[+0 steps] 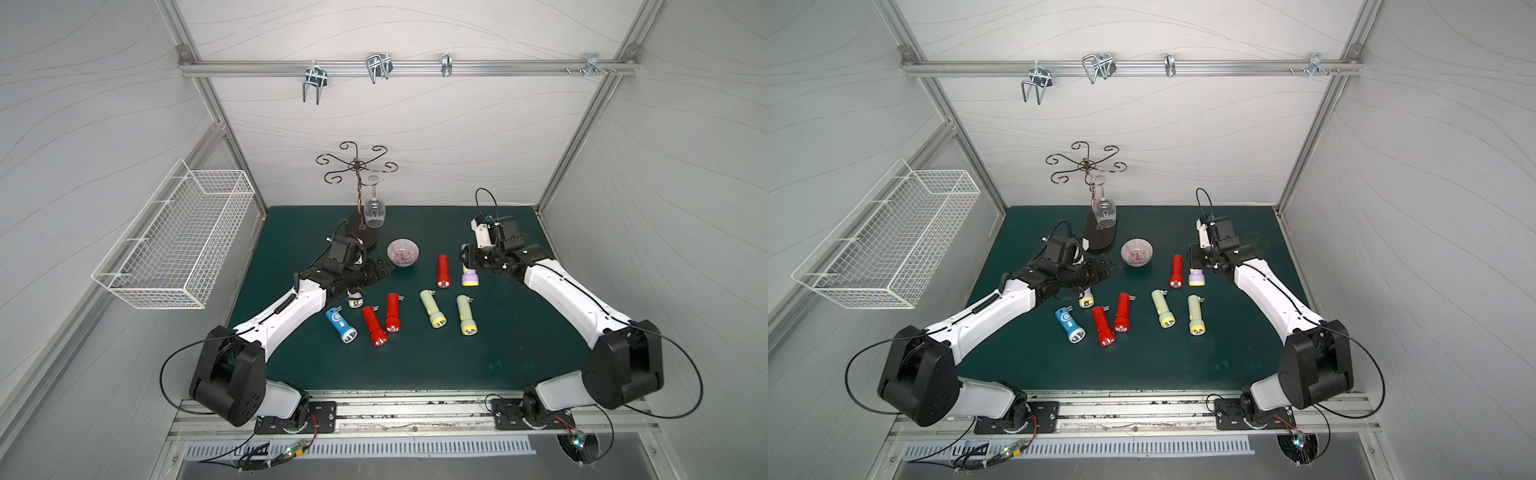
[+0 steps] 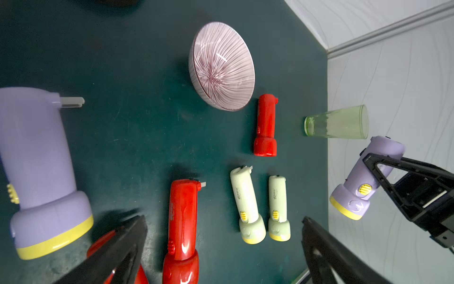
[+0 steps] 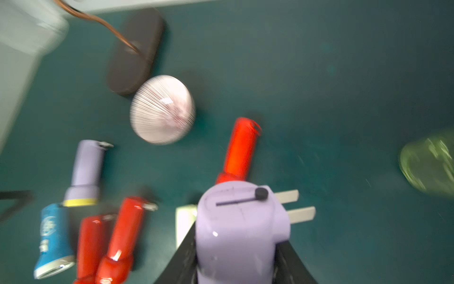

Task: Close the plug at the bottom of the flashlight
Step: Pick up the flashlight from the center of the board.

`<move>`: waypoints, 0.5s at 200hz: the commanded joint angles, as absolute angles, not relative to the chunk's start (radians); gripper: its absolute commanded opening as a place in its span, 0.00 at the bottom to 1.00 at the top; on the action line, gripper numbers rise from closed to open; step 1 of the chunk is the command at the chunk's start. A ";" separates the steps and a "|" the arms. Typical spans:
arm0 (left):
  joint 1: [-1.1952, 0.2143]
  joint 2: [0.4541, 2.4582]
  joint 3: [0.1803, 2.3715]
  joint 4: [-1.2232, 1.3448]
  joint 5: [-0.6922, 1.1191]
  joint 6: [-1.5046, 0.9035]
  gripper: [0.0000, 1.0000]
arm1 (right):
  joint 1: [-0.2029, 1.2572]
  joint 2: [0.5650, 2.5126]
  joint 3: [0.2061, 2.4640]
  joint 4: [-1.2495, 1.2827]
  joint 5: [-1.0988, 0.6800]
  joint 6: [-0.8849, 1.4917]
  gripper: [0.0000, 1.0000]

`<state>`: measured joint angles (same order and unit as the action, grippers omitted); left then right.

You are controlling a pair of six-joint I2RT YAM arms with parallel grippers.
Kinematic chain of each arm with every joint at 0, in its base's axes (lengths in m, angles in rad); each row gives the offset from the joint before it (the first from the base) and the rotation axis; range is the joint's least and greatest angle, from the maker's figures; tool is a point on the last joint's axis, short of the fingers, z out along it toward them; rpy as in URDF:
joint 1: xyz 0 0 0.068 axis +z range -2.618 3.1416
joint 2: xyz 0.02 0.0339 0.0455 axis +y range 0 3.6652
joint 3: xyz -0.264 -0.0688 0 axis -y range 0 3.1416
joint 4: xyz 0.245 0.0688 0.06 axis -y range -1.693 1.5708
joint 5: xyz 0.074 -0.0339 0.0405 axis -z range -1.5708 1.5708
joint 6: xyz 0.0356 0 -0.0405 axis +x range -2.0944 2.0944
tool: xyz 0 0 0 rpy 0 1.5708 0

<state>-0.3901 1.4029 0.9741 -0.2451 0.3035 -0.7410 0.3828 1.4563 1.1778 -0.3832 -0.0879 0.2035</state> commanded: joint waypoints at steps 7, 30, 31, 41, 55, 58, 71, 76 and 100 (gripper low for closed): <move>-0.368 1.408 1.053 -0.231 0.323 -0.763 0.99 | 0.417 1.495 1.148 0.004 -0.256 0.017 0.00; -0.368 1.407 1.114 -0.265 0.329 -0.766 1.00 | 0.447 1.530 1.091 0.276 -0.288 -0.153 0.00; -0.368 1.407 1.116 -0.266 0.330 -0.767 1.00 | 0.448 1.532 1.089 0.286 -0.291 -0.156 0.00; -0.368 1.402 1.133 -0.268 0.335 -0.788 1.00 | 0.454 1.555 1.069 0.396 -0.323 -0.231 0.00; -0.368 1.395 1.141 -0.244 0.349 -0.836 0.99 | 0.459 1.594 1.028 0.564 -0.384 -0.309 0.00; -0.368 1.392 1.142 -0.235 0.352 -0.849 0.99 | 0.460 1.603 1.018 0.607 -0.393 -0.323 0.00; -0.368 1.385 1.146 -0.193 0.371 -0.916 0.99 | 0.463 1.645 0.974 0.792 -0.435 -0.379 0.00; -0.368 1.384 1.147 -0.181 0.376 -0.945 0.99 | 0.463 1.664 0.953 0.866 -0.453 -0.394 0.00; -0.370 1.381 1.155 -0.135 0.396 -1.090 0.96 | 0.466 1.762 0.864 1.251 -0.510 -0.449 0.00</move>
<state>-0.3656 1.4017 1.1053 -0.2264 0.3565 -0.9188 0.4591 1.6810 0.9306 0.7231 -0.4023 -0.3206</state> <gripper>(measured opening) 0.972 0.400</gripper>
